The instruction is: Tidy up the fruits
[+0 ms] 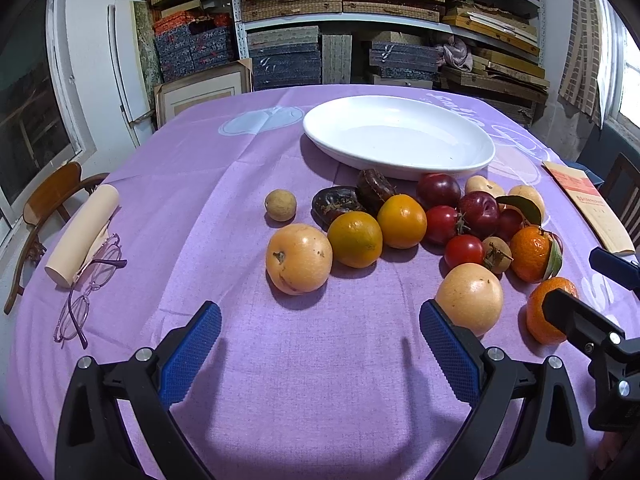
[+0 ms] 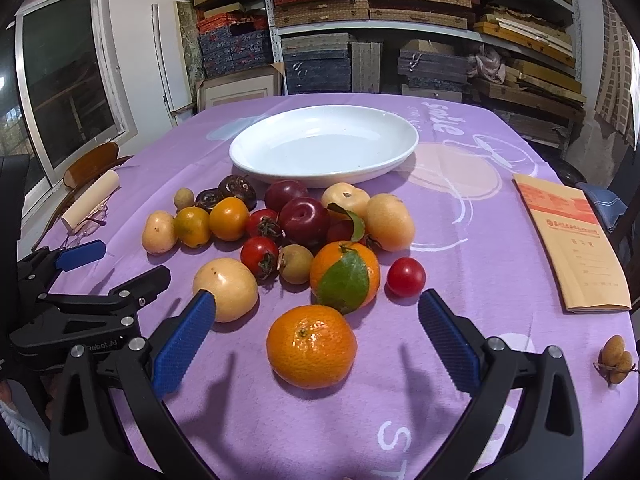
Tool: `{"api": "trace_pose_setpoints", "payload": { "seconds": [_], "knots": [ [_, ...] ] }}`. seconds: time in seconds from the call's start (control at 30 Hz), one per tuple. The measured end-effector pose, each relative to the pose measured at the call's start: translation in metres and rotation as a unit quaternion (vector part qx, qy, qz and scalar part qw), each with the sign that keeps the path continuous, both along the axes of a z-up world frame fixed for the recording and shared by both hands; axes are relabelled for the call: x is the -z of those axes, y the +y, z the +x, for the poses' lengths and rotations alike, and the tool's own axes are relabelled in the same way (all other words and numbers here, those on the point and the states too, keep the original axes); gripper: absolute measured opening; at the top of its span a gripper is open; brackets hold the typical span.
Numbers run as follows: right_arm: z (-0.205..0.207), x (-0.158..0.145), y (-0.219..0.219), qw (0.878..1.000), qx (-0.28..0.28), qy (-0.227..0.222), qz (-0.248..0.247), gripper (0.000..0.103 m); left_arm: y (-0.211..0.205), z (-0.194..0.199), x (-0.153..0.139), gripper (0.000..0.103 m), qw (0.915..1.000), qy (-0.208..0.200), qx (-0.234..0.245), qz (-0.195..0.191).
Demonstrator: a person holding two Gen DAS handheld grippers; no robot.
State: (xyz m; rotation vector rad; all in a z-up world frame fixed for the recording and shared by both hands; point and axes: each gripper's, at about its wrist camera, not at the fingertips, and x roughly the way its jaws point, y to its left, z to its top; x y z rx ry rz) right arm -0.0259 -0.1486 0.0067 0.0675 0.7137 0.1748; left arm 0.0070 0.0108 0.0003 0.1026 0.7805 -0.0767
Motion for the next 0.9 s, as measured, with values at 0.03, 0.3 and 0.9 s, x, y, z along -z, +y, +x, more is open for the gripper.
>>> {"api": "trace_pose_setpoints", "payload": {
  "seconds": [0.03,0.3,0.9],
  "knots": [
    [0.0,0.0,0.0,1.0,0.0,0.001,-0.001,0.099,0.001,0.001,0.001,0.1,1.0,0.003,0.002,-0.003],
    [0.003,0.002,-0.003,1.0,0.005,0.006,-0.001,0.099,0.023,0.018,0.005,0.1,0.9984,0.041,-0.007,-0.039],
    [0.004,0.003,-0.002,1.0,0.0,0.009,0.0,0.099,0.036,0.041,0.005,0.1,0.9979,0.057,-0.004,-0.028]
  ]
}}
